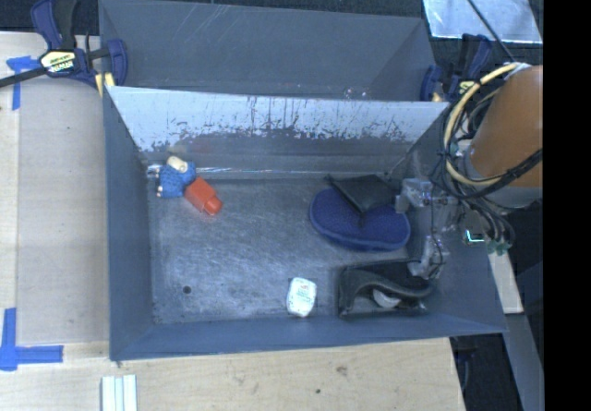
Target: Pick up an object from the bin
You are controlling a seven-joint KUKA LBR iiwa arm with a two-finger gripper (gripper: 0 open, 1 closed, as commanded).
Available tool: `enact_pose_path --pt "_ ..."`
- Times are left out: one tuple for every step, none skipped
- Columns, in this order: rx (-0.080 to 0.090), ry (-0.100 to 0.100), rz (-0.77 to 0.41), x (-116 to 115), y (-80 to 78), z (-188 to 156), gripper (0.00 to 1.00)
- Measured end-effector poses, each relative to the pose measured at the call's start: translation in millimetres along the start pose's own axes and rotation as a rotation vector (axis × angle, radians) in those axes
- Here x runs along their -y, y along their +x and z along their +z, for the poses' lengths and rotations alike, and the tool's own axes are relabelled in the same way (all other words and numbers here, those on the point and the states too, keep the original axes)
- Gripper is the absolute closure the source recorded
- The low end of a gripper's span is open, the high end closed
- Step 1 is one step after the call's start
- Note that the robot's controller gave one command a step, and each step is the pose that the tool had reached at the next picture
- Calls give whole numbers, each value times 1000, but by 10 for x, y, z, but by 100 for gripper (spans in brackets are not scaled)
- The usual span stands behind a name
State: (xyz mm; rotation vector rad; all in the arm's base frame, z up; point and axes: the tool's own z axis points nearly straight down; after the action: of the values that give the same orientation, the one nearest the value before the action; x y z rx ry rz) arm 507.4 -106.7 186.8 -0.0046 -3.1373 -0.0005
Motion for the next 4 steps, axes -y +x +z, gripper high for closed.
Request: enact_pose_path --pt "21 2 184 -81 -196 959 0" --pt "31 -6 496 -246 -358 1090 0" --pt "15 -4 489 -257 -313 1118 100" --pt "10 -3 485 -255 -340 1128 100"
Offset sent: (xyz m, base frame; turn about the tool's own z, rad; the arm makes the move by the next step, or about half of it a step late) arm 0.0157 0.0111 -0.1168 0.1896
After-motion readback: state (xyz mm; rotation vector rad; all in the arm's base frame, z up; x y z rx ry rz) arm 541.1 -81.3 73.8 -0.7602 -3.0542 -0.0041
